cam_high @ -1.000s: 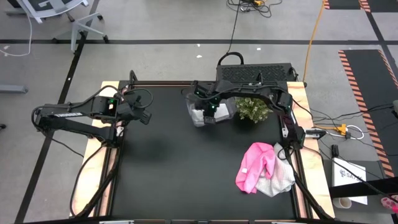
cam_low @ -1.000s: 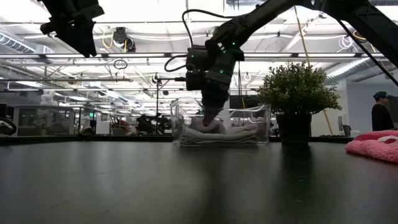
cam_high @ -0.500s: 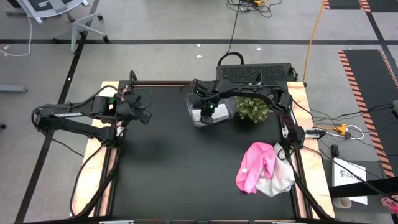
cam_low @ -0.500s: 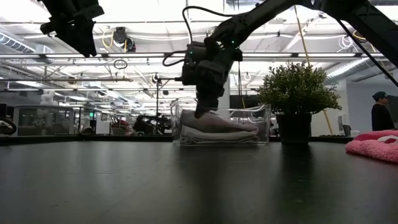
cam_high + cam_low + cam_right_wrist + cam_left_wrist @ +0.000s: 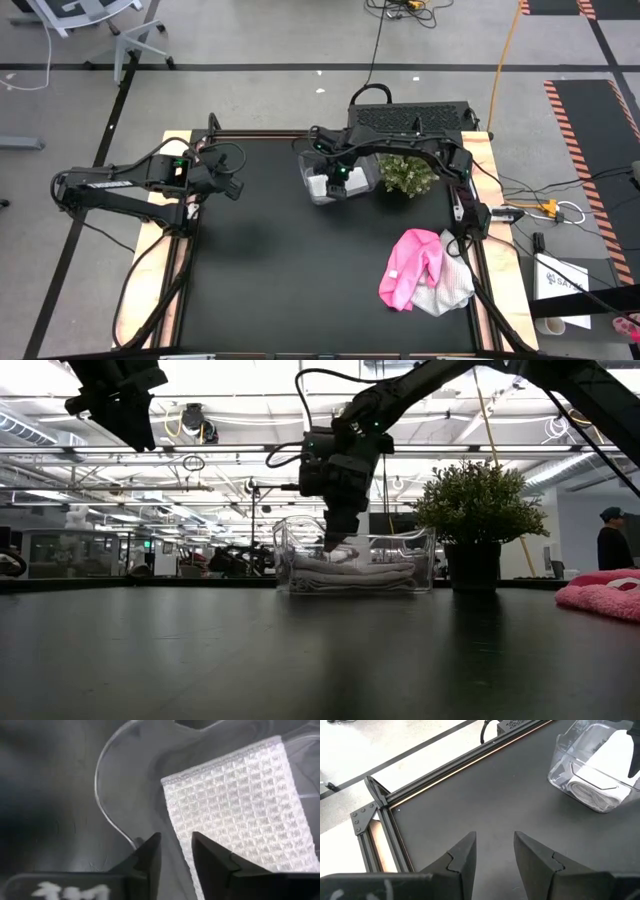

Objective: Fold microfiber towels
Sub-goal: Put the folded gray towel into the transparent bin, then adjust the transparent bin

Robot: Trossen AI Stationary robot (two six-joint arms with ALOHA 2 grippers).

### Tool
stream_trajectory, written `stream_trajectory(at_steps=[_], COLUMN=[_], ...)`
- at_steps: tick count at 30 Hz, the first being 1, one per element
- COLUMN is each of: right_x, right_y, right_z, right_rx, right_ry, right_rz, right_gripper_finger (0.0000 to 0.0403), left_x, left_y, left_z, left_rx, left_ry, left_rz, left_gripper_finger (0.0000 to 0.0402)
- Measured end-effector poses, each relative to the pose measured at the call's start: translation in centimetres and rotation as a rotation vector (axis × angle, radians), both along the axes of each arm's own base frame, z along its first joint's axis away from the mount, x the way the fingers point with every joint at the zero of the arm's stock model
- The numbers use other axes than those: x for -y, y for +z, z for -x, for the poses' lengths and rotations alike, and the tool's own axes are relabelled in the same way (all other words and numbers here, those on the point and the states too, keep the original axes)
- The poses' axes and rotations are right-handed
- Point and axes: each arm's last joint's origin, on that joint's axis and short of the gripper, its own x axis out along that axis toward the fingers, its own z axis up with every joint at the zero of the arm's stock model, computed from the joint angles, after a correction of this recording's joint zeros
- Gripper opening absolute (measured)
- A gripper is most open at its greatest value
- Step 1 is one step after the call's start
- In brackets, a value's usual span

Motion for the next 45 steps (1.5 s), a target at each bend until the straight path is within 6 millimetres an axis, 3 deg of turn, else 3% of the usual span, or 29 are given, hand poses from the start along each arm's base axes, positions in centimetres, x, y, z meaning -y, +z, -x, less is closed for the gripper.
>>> stream_trajectory(at_steps=[7,12,18,27,32,34,39,45], right_x=[-0.1,0.6,0.5,0.0,0.3,0.4,-0.2,-2.7], right_y=[2.0,2.5,0.9,-2.9,-2.6,-1.8,3.2,9.3], right_z=[0.4,0.8,1.5,2.7,2.4,2.2,2.4,4.3], right_rx=[0.058,0.007,-0.071,-0.132,-0.105,-0.086,0.054,0.188], right_ry=[0.041,0.064,0.081,0.068,0.029,0.017,-0.021,-0.069], right_rz=[0.088,0.316,0.284,0.254,0.288,0.296,0.345,0.408], right_gripper_finger=[0.0133,0.0100,0.0010,0.0002,0.0005,0.0006,0.0006,0.0002], left_x=[0.0,0.0,0.0,0.0,0.0,0.0,-0.1,-0.2], left_y=[0.0,0.0,0.0,0.0,0.0,0.0,0.2,0.9], left_z=[0.0,0.0,0.0,0.0,0.0,0.0,-0.5,-3.3], left_rx=[0.001,0.001,0.002,0.007,0.008,0.011,0.045,0.166], left_ry=[0.002,0.002,0.003,0.009,0.011,0.014,-0.001,-0.104], left_rz=[0.001,0.001,0.001,0.003,0.002,0.004,-0.015,-0.072], left_gripper_finger=[0.0132,0.0131,0.0132,0.0132,0.0131,0.0132,0.0131,0.0131])
